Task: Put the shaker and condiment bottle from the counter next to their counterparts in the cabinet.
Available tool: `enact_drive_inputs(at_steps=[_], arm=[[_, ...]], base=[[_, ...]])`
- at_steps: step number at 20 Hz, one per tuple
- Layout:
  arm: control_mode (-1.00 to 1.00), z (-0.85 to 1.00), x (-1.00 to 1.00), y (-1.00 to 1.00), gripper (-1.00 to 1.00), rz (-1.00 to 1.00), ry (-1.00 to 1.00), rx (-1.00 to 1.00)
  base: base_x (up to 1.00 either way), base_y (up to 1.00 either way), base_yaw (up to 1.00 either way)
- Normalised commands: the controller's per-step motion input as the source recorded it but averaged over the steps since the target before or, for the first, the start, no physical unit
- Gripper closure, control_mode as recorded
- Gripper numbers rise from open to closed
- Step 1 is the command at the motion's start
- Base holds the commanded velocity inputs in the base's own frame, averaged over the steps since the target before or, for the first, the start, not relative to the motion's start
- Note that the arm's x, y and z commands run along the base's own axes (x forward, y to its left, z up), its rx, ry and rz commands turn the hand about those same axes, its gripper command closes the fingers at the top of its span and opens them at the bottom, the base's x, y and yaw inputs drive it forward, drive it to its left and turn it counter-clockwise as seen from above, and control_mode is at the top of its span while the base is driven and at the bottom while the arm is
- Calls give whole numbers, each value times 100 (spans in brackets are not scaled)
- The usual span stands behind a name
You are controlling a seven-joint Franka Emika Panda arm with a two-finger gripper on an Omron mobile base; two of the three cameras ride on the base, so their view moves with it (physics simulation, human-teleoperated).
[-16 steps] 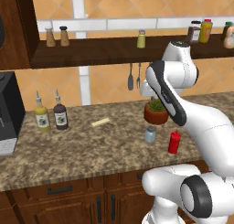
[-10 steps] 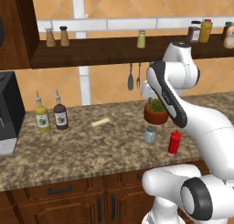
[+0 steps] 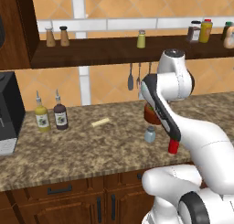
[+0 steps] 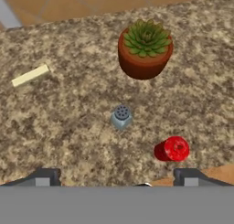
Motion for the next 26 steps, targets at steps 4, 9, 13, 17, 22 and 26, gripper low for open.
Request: enact_drive_inputs(at_steps=[4,9,13,17,22,26], arm=[[-100,-64,-43,13,-100,-23,-8,-9],[-100,-43,-14,30,-100,-43,-21,-10],[-100,-64,3,41,-100,-32,-19,-14],[-100,-54,5,26,-100,-20,-15,-12],[-100,-47,9,-2,-100,-1,-14,0],[-100,-16,4,2,-100,-1,-4,-2]], base=[[0,0,0],[0,0,0],[0,0,0],[0,0,0],[0,0,0],[0,0,0]])
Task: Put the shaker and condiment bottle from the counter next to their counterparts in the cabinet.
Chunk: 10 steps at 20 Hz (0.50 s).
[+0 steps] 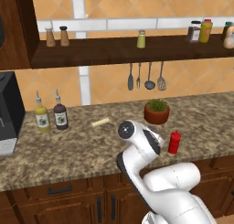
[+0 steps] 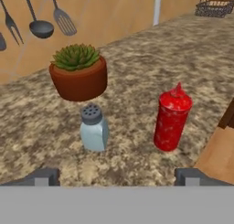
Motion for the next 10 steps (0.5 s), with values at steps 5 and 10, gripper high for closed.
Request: enact_drive_inputs(at_steps=[5,10], arm=[[-100,-16,35,1,-100,-16,-8,-15],[-100,-21,23,0,-100,-13,-1,-7]], base=[[0,0,0],[0,0,0]])
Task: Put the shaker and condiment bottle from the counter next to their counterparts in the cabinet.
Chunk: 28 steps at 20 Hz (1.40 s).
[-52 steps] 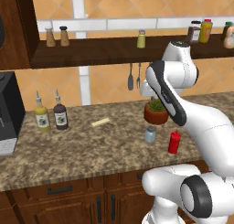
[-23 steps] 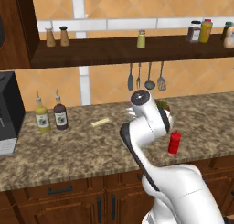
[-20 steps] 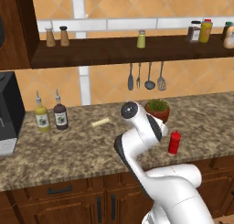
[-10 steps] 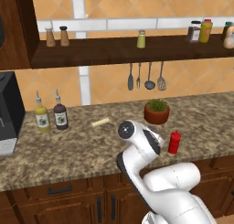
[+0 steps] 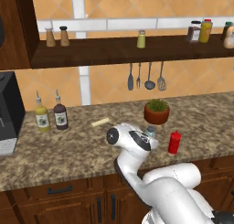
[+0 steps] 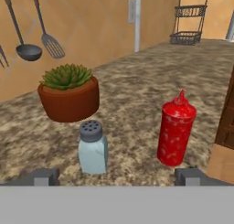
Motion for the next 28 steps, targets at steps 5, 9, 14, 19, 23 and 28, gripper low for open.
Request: enact_drive_inputs(at_steps=[5,9,14,19,23,28], arm=[[-100,-12,2,-20,-100,-8,-6,0],[-100,-18,9,-28,-100,-7,-10,0],[-100,-15,0,-29,-100,-3,-10,0],[-100,-6,0,-17,-100,-4,0,1],[-100,-2,23,-6,-100,-4,0,0],[-100,-19,27,0,-100,-1,0,0]], base=[[0,0,0],[0,0,0],[0,0,0],[0,0,0],[0,0,0],[0,0,0]])
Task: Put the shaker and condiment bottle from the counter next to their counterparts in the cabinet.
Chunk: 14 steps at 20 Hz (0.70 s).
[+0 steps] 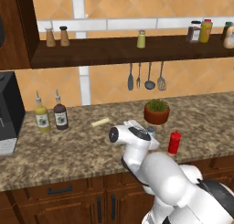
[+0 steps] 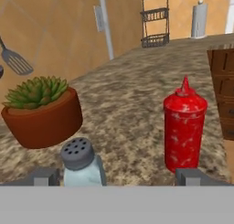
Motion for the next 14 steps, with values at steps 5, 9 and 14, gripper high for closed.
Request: enact_drive_inputs(at_steps=[5,9,14], arm=[[-100,-26,2,0,-100,-1,0,0],[-100,-15,25,0,-100,-4,0,0],[-100,-13,18,0,-100,-3,0,0]], base=[[0,0,0],[0,0,0],[0,0,0]])
